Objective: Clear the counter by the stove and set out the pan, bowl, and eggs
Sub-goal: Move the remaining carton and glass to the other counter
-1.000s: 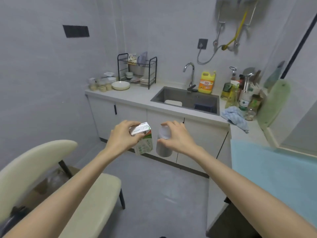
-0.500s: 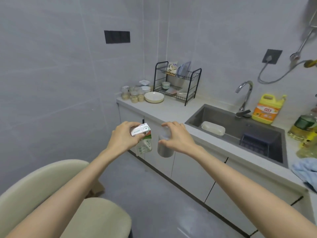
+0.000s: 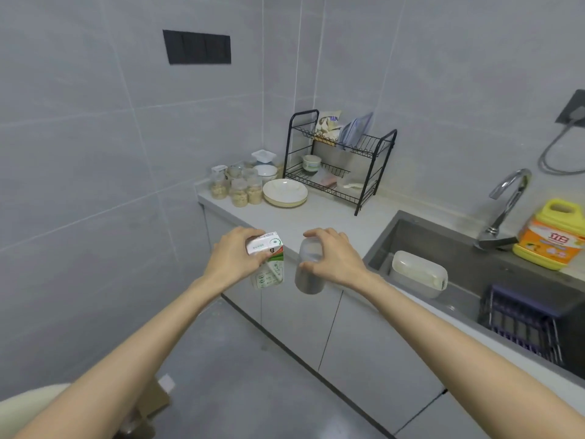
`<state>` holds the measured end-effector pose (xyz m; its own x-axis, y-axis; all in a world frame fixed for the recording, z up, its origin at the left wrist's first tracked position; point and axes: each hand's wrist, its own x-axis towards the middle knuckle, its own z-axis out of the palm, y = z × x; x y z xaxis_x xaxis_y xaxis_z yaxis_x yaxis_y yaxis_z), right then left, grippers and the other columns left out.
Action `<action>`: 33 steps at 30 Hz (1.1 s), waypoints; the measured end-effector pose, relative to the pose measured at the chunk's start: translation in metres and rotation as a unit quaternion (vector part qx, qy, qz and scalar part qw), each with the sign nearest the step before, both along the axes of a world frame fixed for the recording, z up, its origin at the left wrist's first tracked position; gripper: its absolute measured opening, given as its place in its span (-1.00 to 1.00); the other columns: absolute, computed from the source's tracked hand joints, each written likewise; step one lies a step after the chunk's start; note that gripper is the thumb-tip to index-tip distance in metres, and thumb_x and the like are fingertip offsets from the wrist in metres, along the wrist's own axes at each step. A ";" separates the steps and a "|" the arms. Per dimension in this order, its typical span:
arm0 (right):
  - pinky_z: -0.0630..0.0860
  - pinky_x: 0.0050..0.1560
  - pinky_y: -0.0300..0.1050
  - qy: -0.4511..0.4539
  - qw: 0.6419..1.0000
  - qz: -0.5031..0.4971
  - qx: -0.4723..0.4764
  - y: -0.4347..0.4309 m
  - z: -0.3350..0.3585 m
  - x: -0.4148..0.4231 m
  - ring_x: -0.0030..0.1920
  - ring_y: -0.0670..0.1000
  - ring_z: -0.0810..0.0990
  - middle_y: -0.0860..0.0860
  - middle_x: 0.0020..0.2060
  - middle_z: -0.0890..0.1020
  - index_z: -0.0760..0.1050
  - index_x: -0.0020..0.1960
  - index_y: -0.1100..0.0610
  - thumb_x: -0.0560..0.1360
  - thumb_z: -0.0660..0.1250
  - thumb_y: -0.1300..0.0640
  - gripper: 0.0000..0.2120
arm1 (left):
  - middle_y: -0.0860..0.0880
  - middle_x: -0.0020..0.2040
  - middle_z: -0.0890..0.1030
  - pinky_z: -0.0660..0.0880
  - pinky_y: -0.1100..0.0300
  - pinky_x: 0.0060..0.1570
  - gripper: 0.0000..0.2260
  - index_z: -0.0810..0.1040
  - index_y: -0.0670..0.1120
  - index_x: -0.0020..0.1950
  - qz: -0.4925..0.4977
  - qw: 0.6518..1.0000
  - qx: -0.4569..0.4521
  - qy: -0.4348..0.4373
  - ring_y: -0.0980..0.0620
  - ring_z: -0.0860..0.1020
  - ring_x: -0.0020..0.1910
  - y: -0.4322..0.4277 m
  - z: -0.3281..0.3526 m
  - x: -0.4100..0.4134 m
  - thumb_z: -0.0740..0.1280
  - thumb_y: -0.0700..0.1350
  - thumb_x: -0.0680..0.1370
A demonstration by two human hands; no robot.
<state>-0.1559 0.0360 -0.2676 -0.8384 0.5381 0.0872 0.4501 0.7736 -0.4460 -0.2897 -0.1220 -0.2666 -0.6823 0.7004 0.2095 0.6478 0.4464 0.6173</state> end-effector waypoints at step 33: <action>0.39 0.07 -0.09 -0.113 0.986 -0.118 -0.029 0.432 -0.109 -0.263 0.30 0.07 0.32 -0.01 0.30 0.41 0.27 0.39 0.05 0.44 0.38 0.09 -0.43 | -0.09 0.21 0.49 0.31 0.27 0.05 -0.60 0.47 -0.14 0.24 -0.249 0.956 -0.135 -0.079 -0.05 0.46 0.19 0.514 -0.115 -0.304 0.45 -0.20 0.43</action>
